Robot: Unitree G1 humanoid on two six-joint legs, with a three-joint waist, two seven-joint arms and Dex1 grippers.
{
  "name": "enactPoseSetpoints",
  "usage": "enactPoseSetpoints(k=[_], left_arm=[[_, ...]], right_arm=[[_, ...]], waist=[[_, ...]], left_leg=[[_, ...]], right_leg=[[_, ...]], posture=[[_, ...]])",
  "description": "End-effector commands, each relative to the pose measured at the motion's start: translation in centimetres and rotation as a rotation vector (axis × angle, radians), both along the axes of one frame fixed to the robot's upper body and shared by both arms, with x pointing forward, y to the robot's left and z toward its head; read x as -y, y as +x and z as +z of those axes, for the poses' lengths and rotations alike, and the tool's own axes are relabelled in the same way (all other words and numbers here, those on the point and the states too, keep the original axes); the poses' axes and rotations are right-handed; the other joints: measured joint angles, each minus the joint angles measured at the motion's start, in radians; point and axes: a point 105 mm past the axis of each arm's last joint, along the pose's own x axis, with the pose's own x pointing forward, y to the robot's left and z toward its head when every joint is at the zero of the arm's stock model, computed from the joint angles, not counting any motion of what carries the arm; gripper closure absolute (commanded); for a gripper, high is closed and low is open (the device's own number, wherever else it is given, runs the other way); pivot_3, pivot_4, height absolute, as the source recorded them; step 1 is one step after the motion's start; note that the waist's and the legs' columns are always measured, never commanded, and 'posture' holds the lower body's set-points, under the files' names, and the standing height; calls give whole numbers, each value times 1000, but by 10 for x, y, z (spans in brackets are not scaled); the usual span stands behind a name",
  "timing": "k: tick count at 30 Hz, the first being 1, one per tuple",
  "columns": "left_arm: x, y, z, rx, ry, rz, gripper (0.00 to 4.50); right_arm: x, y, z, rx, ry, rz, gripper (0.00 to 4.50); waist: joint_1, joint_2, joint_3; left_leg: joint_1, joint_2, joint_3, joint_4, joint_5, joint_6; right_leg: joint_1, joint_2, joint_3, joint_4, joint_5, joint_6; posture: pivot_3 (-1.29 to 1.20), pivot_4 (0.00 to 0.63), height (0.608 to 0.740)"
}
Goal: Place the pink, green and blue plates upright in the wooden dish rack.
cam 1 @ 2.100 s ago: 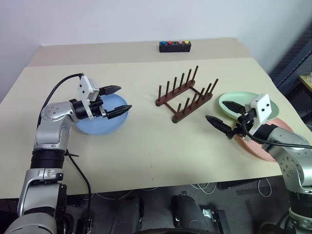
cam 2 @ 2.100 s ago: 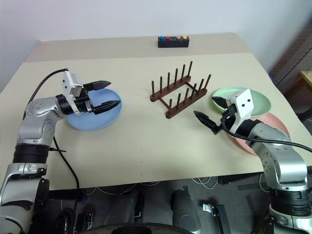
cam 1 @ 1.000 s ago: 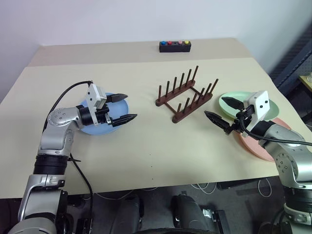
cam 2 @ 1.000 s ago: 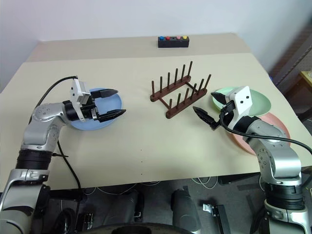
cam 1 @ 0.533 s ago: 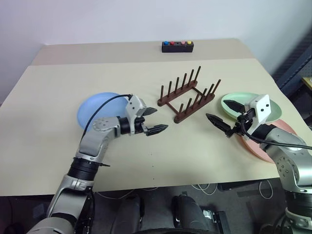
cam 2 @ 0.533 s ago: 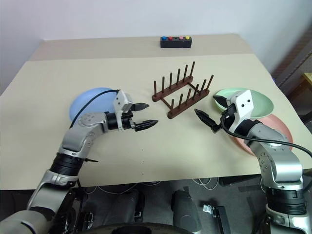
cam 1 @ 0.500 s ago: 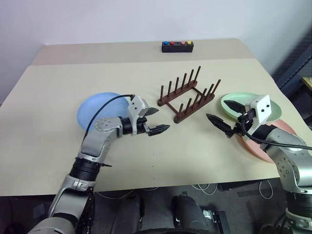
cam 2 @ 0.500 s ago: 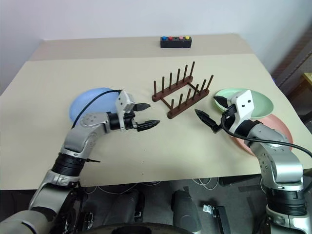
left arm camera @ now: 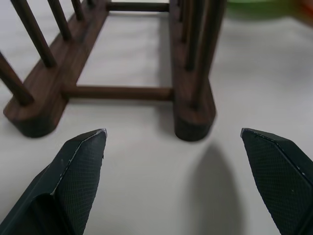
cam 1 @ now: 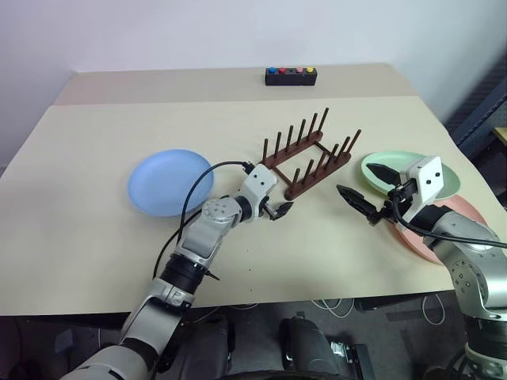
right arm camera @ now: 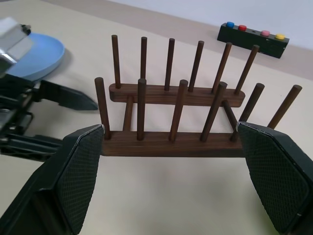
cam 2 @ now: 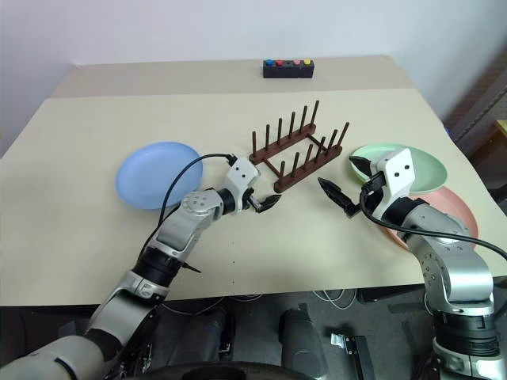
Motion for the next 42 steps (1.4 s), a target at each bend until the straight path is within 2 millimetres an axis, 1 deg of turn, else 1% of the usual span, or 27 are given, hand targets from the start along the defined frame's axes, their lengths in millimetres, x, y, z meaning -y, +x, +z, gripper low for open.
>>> enactPoseSetpoints(k=[1,5,9,10,13,15,18,19,23,25,29,32,38,40,42], left_arm=[[17,-1,7,51,2,-56,0],[22,-3,2,-2,-31,-67,0],[25,-4,-2,-10,-24,-64,0],[24,-3,-5,-29,-26,-40,0],[23,-2,-14,-101,-45,-2,775],[22,-1,-18,-102,-29,16,1730],[19,3,-22,-116,-24,61,3453],[19,3,-22,-116,-24,61,3782],[19,5,-20,-117,-36,74,3782],[13,9,-13,-85,-47,85,3782],[7,12,-1,-77,-69,51,3782],[-1,8,14,-44,-68,-39,3782],[-25,8,29,-3,-22,-156,3782],[-33,7,31,24,17,-215,3782],[-40,2,35,-6,-4,-301,3782]], right_arm=[[2,-5,17,68,-3,-8,56],[4,-8,16,61,-12,-16,56],[6,-10,16,60,-11,-20,56],[6,-11,16,58,-13,-22,56],[6,-12,16,53,-18,-22,0],[8,-13,16,51,-24,-25,0],[9,-13,17,49,-29,-26,0],[9,-13,17,49,-29,-25,0],[10,-14,18,47,-33,-26,0],[11,-13,18,48,-33,-27,0],[12,-12,18,48,-34,-29,0],[14,-9,20,54,-27,-32,0],[16,-5,24,66,-18,-32,0],[15,-5,25,66,-16,-29,0],[15,-3,25,67,-15,-26,0]], waist=[[0,0,0],[-1,0,0],[-1,0,0],[0,0,0],[0,0,0],[0,0,0],[0,0,0],[0,0,0],[0,0,0],[-1,0,0],[-1,0,0],[-5,0,0],[-1,0,0],[1,0,0],[0,0,0]], left_leg=[[0,0,0,0,0,0],[0,0,0,0,0,0],[0,0,0,0,0,0],[0,0,0,0,0,0],[0,0,0,0,0,0],[0,0,0,0,0,0],[0,0,0,0,0,0],[0,0,0,0,0,0],[2,0,0,0,0,0],[2,0,0,0,0,0],[3,0,0,0,0,0],[2,0,0,0,0,0],[1,0,0,-1,0,0],[0,0,0,0,0,0],[-1,0,0,0,0,0]], right_leg=[[0,0,0,0,0,0],[0,0,0,0,0,0],[0,0,0,0,0,0],[0,0,0,0,0,0],[0,0,0,0,0,0],[0,0,0,0,0,0],[0,0,0,0,0,0],[0,0,0,0,0,0],[1,0,0,0,0,0],[2,0,0,0,0,0],[2,0,0,0,0,-1],[2,0,0,0,0,-1],[0,0,0,0,0,-1],[0,0,0,-1,0,-1],[-1,0,0,-1,0,-1]], posture=[[0,150,740],[0,150,740],[0,150,740],[0,150,740],[0,150,740],[0,150,740],[0,150,740],[0,150,740],[0,150,740],[0,150,740],[0,150,740],[0,150,740],[0,150,740],[0,150,740],[0,150,740]])
